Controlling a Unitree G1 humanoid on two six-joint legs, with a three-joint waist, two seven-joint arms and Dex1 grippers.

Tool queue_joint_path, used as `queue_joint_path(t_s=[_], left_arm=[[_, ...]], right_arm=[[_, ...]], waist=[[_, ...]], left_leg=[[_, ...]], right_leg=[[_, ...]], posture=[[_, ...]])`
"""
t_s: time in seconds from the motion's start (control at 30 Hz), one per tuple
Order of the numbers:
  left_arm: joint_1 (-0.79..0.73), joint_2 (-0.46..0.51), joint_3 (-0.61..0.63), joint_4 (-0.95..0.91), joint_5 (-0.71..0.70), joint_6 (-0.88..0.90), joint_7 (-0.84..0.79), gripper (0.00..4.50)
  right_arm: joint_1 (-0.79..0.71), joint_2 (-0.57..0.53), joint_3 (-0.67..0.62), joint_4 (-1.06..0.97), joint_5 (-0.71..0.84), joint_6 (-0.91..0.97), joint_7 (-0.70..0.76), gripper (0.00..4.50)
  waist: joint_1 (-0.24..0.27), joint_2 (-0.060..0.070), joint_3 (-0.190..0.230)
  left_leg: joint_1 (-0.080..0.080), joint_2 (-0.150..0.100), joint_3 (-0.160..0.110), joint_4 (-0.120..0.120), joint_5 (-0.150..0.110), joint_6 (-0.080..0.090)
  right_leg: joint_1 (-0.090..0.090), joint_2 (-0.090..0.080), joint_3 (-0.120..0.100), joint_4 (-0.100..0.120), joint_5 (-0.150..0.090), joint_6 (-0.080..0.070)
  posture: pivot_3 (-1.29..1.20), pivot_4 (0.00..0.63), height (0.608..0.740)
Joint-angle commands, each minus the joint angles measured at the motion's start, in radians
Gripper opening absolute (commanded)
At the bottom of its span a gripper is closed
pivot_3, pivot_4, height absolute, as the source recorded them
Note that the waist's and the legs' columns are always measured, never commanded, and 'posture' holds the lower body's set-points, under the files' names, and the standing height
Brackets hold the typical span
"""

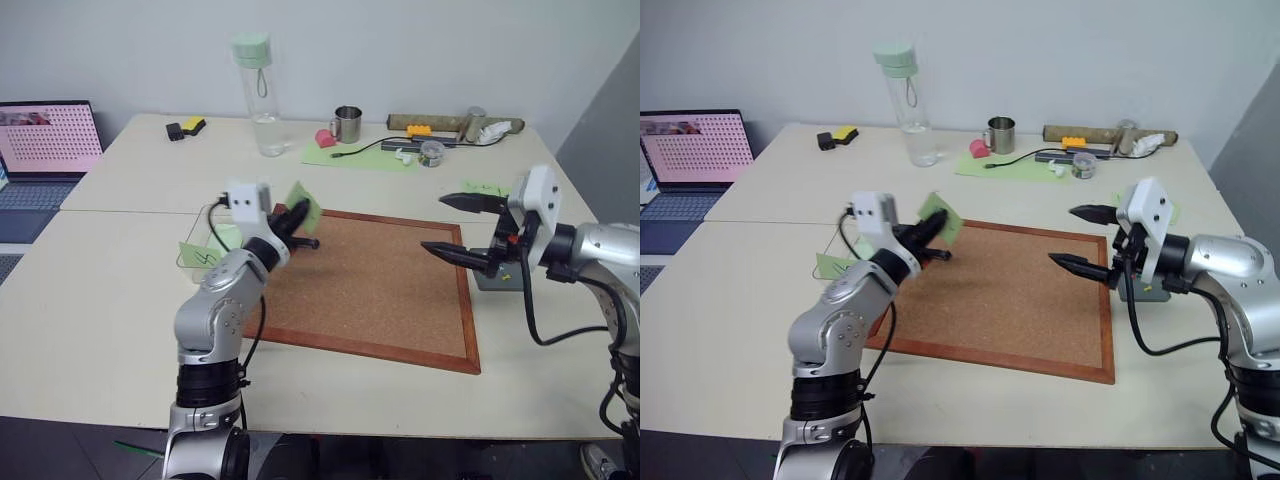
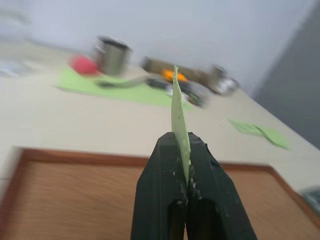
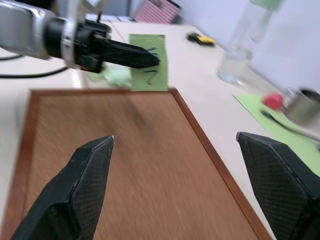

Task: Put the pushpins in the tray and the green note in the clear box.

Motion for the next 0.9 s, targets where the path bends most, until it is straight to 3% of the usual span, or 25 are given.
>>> queue_joint_path(t_s=[0.03,0.27,0.73,0.9], left_arm=[[0.032,0.101,0.051,-0.070,0.105,-0.040,0.063,0.00],[0.062,0.163,0.085,0.000,0.179,-0.074,0.110,0.00],[0.039,0.174,0.107,0.022,0.160,-0.077,0.094,2.53],[0.037,0.264,0.133,-0.045,0.109,-0.016,0.010,3.60]], right_arm=[[-0.044,0.010,0.004,-0.008,0.050,0.035,0.012,4.13],[-0.061,-0.003,0.055,-0.026,0.037,0.017,0.061,4.13],[0.000,-0.037,0.062,-0.028,0.000,-0.032,0.098,4.16],[0.014,-0.045,0.041,-0.004,-0.023,-0.063,0.089,4.16]], waist=[[0.005,0.000,0.000],[0.010,0.000,0.000],[0.007,0.000,0.000],[0.006,0.000,0.000]], left_leg=[[0.000,0.000,0.000,0.000,0.000,0.000],[-0.002,0.000,-0.001,0.000,0.000,0.000],[-0.008,0.000,0.000,0.000,0.000,0.000],[-0.009,0.000,0.000,0.000,0.000,0.000]], right_leg=[[0.000,0.000,0.000,0.000,0.000,0.000],[-0.001,-0.001,-0.001,-0.001,0.000,0.000],[-0.009,-0.001,-0.001,0.001,0.001,-0.001],[-0.011,-0.001,0.000,0.002,0.001,-0.001]], posture=[[0.00,0.150,0.740],[0.00,0.150,0.740],[0.00,0.150,0.740],[0.00,0.150,0.740]])
